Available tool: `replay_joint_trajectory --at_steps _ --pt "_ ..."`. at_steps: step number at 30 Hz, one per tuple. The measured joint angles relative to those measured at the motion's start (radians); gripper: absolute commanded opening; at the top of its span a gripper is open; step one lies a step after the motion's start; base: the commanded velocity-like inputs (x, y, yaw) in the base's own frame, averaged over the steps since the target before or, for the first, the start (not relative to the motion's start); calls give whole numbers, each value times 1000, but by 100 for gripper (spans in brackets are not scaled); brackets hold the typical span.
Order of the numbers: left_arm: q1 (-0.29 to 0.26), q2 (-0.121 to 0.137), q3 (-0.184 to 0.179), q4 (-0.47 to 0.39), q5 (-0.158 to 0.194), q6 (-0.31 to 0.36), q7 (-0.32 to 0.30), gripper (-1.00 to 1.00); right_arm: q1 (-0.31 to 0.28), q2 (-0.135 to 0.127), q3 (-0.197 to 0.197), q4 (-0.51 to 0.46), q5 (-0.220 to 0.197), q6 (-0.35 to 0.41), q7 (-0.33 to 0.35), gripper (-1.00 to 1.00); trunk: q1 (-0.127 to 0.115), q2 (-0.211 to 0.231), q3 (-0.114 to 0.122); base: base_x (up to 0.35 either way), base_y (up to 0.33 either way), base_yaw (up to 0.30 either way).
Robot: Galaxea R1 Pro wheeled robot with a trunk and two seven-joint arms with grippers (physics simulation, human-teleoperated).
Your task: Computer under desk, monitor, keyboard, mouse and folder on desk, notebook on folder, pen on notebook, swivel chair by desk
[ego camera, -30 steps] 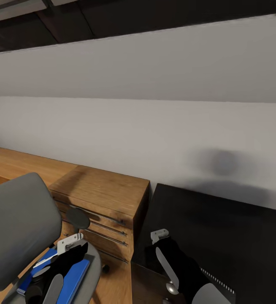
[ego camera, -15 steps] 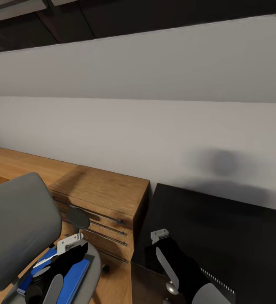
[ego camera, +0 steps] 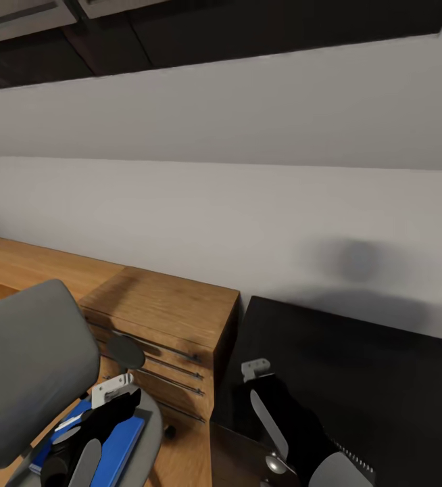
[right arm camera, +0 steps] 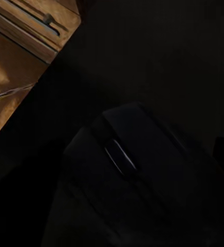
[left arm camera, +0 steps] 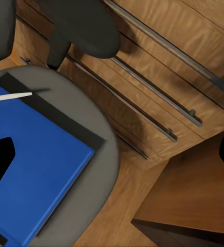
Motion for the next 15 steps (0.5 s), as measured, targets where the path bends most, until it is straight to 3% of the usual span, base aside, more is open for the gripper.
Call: replay_joint_trajectory --at_steps 6,15 --pt "0 0 0 0 0 0 0 100 1 -1 -1 -32 -1 -2 0 -100 -23 42 19 -16 0 0" --pt "0 0 0 0 0 0 0 100 2 -3 -2 -55 -3 0 1 -100 -57 105 47 -299 0 0"
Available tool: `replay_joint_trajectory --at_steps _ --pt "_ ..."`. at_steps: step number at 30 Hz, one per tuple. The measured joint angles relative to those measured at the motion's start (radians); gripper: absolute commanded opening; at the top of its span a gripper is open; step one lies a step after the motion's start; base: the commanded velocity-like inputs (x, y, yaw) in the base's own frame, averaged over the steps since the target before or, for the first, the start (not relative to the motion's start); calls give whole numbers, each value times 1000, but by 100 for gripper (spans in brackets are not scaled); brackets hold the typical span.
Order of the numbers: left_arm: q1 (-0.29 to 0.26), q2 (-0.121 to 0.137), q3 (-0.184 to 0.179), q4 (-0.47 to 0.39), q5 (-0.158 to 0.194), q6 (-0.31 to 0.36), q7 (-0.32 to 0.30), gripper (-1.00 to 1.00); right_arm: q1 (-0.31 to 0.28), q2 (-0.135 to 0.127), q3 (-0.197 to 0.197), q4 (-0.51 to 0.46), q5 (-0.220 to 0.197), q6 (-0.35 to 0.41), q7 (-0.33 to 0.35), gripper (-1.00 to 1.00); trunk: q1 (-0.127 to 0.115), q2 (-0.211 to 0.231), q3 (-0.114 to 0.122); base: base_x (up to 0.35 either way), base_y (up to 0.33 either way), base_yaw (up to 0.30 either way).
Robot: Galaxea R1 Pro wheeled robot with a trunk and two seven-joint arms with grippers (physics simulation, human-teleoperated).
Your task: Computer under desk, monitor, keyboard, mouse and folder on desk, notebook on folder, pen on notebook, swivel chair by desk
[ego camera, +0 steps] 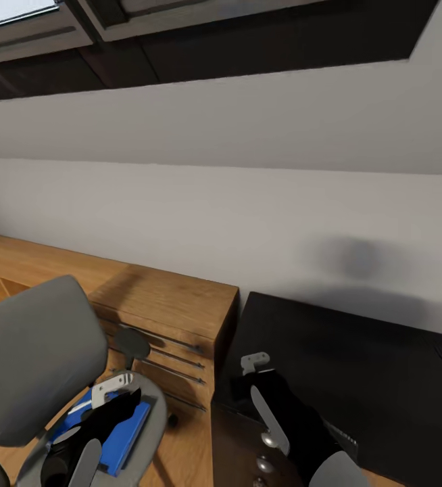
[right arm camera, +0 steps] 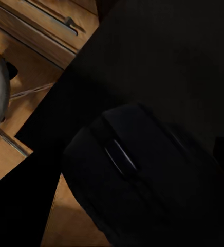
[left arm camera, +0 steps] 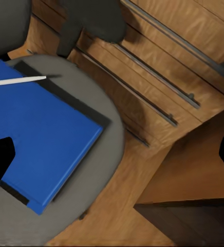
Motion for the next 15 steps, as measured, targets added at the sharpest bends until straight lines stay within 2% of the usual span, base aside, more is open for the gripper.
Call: replay_joint_trajectory --at_steps 4,7,10,15 --pt "0 0 -1 0 0 0 0 100 3 -1 -2 -84 -2 5 -1 -100 -15 28 13 -340 0 0" --pt "1 0 -1 0 0 0 0 100 21 -3 -4 -198 -2 12 -6 -100 -27 49 22 -341 0 0" --pt "0 0 -2 0 0 0 0 100 65 -24 -4 -305 -3 25 -19 -100 -38 70 31 -342 0 0" --pt "0 0 -4 -1 0 0 0 100 83 -38 -3 -345 -4 28 -21 -100 -58 105 47 -342 0 0"
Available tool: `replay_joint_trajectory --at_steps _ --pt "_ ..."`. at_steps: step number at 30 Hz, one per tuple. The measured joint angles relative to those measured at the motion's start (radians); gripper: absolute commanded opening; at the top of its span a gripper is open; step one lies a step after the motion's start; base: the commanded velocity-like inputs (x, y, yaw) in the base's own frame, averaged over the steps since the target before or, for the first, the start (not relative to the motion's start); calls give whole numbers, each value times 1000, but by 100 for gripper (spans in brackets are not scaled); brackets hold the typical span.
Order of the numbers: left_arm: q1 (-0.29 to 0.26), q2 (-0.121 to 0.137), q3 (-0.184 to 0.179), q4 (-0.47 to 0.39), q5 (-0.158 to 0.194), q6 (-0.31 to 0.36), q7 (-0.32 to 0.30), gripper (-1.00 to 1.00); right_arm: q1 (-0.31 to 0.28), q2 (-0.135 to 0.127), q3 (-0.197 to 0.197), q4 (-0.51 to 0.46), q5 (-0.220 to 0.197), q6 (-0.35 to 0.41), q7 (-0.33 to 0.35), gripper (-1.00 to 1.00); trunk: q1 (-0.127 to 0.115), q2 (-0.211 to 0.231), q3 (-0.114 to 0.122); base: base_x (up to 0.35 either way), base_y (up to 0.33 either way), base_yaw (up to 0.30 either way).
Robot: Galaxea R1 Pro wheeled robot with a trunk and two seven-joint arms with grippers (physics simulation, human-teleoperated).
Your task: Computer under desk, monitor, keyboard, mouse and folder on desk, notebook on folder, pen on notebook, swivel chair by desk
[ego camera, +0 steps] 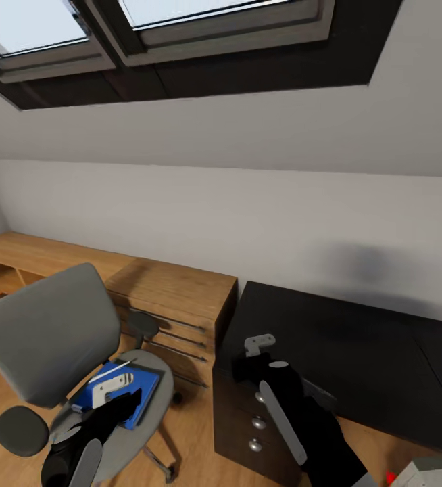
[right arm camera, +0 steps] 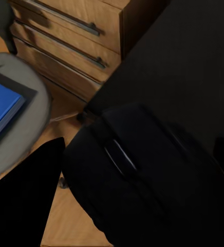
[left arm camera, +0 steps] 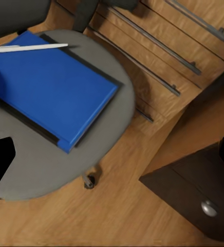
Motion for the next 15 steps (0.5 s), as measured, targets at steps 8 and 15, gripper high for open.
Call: replay_joint_trajectory --at_steps 8,15 --pt "0 -1 -3 1 0 0 1 100 2 7 -4 -15 -4 -2 0 -100 -31 56 25 -337 -63 0" --pt "-1 0 -21 1 -1 1 0 100 2 -1 -27 -43 -2 -9 1 -100 -43 77 37 -135 -116 -111"
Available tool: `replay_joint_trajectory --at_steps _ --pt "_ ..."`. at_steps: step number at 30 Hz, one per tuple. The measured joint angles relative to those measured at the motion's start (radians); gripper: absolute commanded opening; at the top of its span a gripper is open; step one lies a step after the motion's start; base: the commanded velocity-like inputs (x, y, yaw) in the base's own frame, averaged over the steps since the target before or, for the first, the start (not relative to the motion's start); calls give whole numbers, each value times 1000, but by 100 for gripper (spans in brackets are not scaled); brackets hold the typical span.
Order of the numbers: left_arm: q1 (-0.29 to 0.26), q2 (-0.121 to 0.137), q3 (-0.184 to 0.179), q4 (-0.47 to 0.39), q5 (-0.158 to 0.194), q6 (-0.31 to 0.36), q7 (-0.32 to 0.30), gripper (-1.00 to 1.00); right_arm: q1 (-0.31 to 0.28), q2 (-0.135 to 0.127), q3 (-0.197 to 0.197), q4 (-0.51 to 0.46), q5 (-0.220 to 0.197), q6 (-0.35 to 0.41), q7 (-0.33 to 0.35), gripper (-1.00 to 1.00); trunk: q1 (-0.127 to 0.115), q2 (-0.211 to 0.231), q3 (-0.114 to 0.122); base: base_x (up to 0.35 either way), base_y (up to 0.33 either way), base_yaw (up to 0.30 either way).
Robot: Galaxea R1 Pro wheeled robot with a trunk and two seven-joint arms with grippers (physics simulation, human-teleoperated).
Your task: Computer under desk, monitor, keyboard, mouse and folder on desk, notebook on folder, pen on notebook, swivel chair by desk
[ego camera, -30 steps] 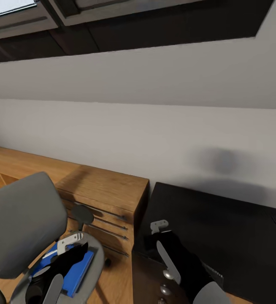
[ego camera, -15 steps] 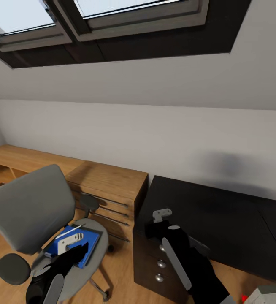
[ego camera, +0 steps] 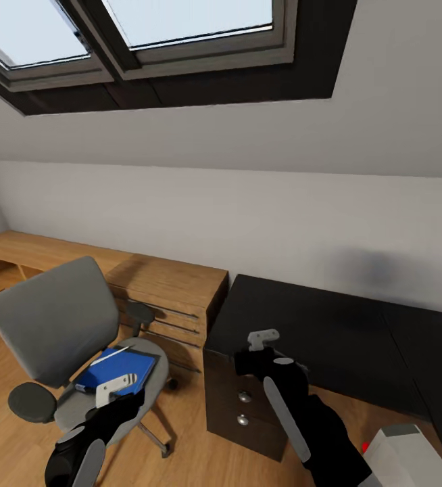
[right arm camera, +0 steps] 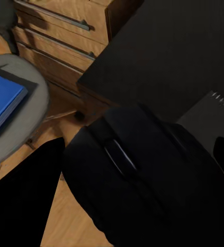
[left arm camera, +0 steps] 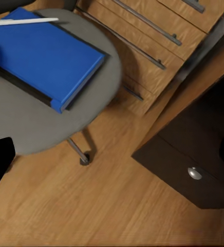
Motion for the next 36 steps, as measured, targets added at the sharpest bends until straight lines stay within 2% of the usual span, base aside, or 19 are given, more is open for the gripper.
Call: replay_joint_trajectory --at_steps 9,11,13,22,24,25,28,29,34,36 --pt "0 0 -2 0 0 0 0 100 0 0 -47 0 1 0 -1 -100 0 0 5 -1 -1 -275" --pt "-1 0 -2 1 -1 0 0 100 0 0 -61 0 1 0 -1 -100 0 0 5 0 0 -295" --pt "6 2 -3 6 -3 0 0 100 0 1 -95 0 3 1 -1 -100 0 0 6 0 0 -299" --pt "164 4 -3 14 -9 -18 -3 100 0 5 -137 -9 1 1 -29 -100 0 0 0 0 0 -207" --pt "206 12 -2 39 -10 -46 -4 100 0 6 -140 -10 0 2 -39 -100 0 0 0 0 0 -21" --pt "226 40 -5 140 -10 -169 -6 100 0 7 -142 -11 0 2 -44 -100 0 0 0 0 0 -5" --pt "231 53 -24 237 -8 -304 -11 100 0 6 -143 -11 0 2 -45 -100 0 0 0 0 0 -70" --pt "233 63 -38 345 -7 -369 -26 100 0 6 -143 3 2 -8 -58 -100 0 0 0 0 0 -250" --pt "232 63 -40 396 -8 -380 -37 100 0 9 -182 34 3 -57 -146 -100 0 0 0 0 0 -278" --pt "232 63 -39 433 -7 -414 -38 100 0 10 -197 38 2 -67 -169 -100 0 0 0 0 0 -295"
